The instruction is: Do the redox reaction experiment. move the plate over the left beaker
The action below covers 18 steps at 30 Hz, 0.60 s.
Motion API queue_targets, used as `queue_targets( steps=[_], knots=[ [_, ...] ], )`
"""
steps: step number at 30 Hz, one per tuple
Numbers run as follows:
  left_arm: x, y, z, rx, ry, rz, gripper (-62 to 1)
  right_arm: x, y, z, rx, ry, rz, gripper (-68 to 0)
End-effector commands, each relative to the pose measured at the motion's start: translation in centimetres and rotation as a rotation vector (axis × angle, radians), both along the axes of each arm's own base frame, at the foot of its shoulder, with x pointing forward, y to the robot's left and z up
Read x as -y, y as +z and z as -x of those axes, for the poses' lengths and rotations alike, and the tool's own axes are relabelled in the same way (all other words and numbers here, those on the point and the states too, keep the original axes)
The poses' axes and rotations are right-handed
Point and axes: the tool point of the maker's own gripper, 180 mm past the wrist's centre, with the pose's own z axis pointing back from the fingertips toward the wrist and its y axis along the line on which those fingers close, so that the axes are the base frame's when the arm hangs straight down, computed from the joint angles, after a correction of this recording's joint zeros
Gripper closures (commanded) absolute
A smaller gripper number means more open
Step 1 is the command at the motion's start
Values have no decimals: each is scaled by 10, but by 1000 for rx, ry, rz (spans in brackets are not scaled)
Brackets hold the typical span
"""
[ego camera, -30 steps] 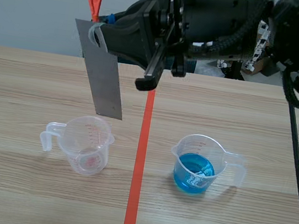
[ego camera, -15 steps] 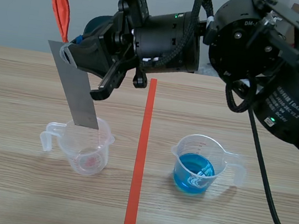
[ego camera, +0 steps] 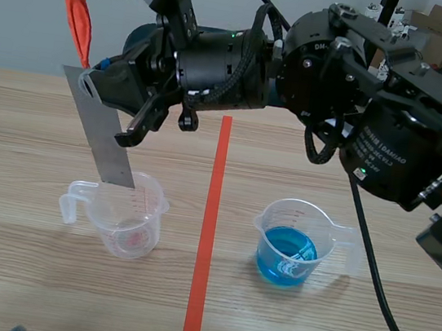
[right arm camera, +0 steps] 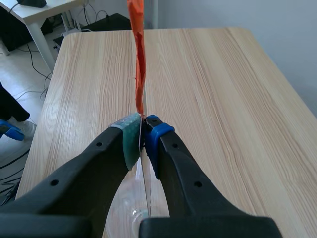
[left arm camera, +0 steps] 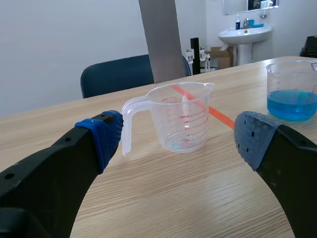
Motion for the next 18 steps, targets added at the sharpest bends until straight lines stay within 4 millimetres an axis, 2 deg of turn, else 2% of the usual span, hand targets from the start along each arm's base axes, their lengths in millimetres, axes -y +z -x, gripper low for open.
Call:
queue_targets(
  steps=[1, 5, 9, 13, 18],
  knots=[
    [-2, 8, 6, 35, -1, 17, -482, -5, 34, -1, 65, 33, -58, -6],
    [-5, 9, 5, 38, 18, 31, -483, -5, 49, 2, 82, 56, -61, -6],
    [-8, 10, 5, 15, 6, 103, -529, -1, 64, 15, 36, 97, -90, -6],
    [-8, 10, 4, 8, 0, 124, -529, 1, 72, 28, 31, 126, -76, -6],
    [-7, 10, 4, 8, -2, 125, -529, 2, 80, 31, 12, 98, -73, -6]
  ],
)
